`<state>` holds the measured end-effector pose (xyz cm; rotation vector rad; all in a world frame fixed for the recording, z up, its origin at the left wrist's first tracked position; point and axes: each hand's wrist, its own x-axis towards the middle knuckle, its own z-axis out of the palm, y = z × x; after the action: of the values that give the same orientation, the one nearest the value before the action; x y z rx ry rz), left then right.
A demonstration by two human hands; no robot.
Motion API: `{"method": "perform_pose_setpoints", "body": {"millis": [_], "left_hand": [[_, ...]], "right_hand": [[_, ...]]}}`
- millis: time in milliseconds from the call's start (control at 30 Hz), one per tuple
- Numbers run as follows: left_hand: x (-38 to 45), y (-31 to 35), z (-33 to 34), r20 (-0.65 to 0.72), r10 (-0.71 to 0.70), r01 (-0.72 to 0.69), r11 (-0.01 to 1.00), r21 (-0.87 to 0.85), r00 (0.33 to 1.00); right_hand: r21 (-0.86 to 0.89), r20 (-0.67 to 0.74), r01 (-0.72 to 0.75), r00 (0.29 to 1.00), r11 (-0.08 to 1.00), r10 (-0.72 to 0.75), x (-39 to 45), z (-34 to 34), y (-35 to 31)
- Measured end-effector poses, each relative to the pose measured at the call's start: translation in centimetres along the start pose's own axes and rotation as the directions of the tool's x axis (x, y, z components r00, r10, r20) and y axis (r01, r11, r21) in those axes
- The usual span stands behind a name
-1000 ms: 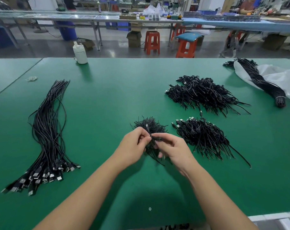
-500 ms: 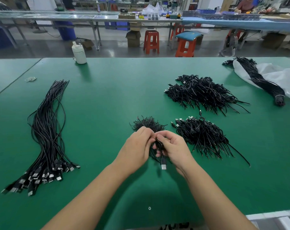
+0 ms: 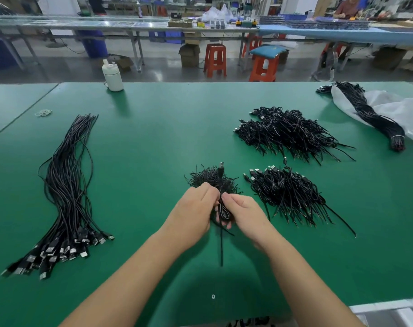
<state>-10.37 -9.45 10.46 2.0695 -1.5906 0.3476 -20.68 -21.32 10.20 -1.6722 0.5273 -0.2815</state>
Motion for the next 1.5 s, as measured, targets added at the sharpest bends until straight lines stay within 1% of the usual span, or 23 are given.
{"method": "perform_pose_setpoints", "body": {"millis": [67,100,233,300,367,400,467,533,567,633,700,833,900,967,1067,1133,1200,1267,1300,1367,1400,1433,1500], "left_hand": [[-0.1,0.0,0.0,-0.022,0.092,-0.091,0.995,0.033,0.995],[-0.1,0.0,0.0,-0.036,0.123,-0.122,0.992,0.043,0.992],[-0.3,-0.6,0.4,-0.104,0.204,-0.193,0.975,0.106,0.973],[-0.5,-0.9,0.7,-0.128,0.206,-0.193,0.975,0.110,0.970],[-0.5,-1.0,0.8,-0.151,0.145,-0.136,0.988,0.069,0.978],[-0.5,-1.0,0.8,-0.158,0.085,-0.084,0.996,0.014,0.984],[-0.5,-0.5,0.5,-0.161,-0.124,0.091,0.976,-0.196,0.979],[-0.2,-0.3,0.2,-0.111,-0.385,0.310,0.857,-0.412,0.916],[0.1,-0.2,0.2,-0.044,-0.487,0.410,0.778,-0.477,0.872],[0.6,0.0,0.1,0.125,-0.590,0.553,0.632,-0.542,0.798],[0.8,0.1,0.2,0.241,-0.612,0.612,0.518,-0.598,0.754],[0.8,0.1,0.7,0.350,-0.645,0.658,0.326,-0.679,0.680],[0.7,0.1,0.9,0.378,-0.650,0.662,0.262,-0.702,0.659],[0.6,0.1,1.0,0.394,-0.640,0.653,0.228,-0.722,0.659],[0.5,-0.1,1.1,0.380,-0.606,0.619,0.246,-0.746,0.699],[0.3,-0.3,1.2,0.332,-0.564,0.577,0.334,-0.745,0.756],[0.2,-0.5,1.3,0.259,-0.516,0.523,0.473,-0.709,0.817],[0.2,-0.7,1.8,0.183,-0.488,0.478,0.593,-0.648,0.853],[0.4,-0.7,2.2,0.160,-0.485,0.467,0.621,-0.629,0.860],[0.8,-0.7,3.2,0.155,-0.501,0.479,0.623,-0.618,0.851],[0.9,-0.7,3.7,0.161,-0.513,0.491,0.612,-0.620,0.843],[1.0,-0.8,4.2,0.156,-0.522,0.498,0.617,-0.610,0.838],[0.5,-1.7,5.2,0.088,-0.538,0.500,0.695,-0.517,0.838]], "right_hand": [[0.166,0.042,-0.091,0.995,0.982,0.085,0.1,0.0,-0.1],[0.212,0.064,-0.116,0.992,0.970,0.105,0.1,-0.1,0.0],[0.200,0.108,-0.094,0.991,0.975,0.073,0.0,-0.2,0.0],[0.192,0.102,-0.086,0.992,0.978,0.067,0.0,-0.3,-0.1],[0.190,0.084,-0.055,0.996,0.980,0.040,0.0,-0.2,-0.1],[0.185,0.068,-0.029,0.998,0.982,0.017,0.0,-0.2,0.0],[0.107,0.012,0.032,0.999,0.994,-0.034,-0.1,-0.1,0.3],[-0.047,-0.069,0.078,0.994,0.996,-0.081,-0.1,-0.1,0.5],[-0.122,-0.107,0.095,0.988,0.988,-0.108,-0.1,-0.2,0.6],[-0.248,-0.154,0.126,0.974,0.960,-0.168,-0.1,-0.4,0.8],[-0.331,-0.165,0.157,0.961,0.931,-0.221,-0.1,-0.3,1.0],[-0.394,-0.222,0.169,0.936,0.903,-0.272,-0.2,0.0,1.4],[-0.398,-0.244,0.156,0.932,0.904,-0.268,-0.3,0.1,1.5],[-0.401,-0.262,0.151,0.926,0.904,-0.271,-0.4,0.1,1.4],[-0.401,-0.228,0.157,0.937,0.902,-0.265,-0.4,0.1,1.1],[-0.358,-0.157,0.129,0.968,0.925,-0.195,-0.3,-0.4,0.7],[-0.271,-0.089,0.090,0.989,0.958,-0.118,-0.2,-0.9,0.2],[-0.198,-0.066,0.047,0.996,0.979,-0.061,0.0,-1.3,0.0],[-0.170,-0.072,0.027,0.997,0.985,-0.040,0.1,-1.4,-0.1],[-0.133,-0.100,-0.009,0.995,0.991,-0.004,0.4,-1.6,-0.1],[-0.148,-0.120,-0.025,0.993,0.989,0.007,0.7,-1.8,-0.1],[-0.208,-0.147,-0.036,0.989,0.977,0.006,1.0,-2.2,-0.2],[-0.399,-0.213,-0.070,0.977,0.914,-0.019,2.0,-3.8,-0.4]]}}
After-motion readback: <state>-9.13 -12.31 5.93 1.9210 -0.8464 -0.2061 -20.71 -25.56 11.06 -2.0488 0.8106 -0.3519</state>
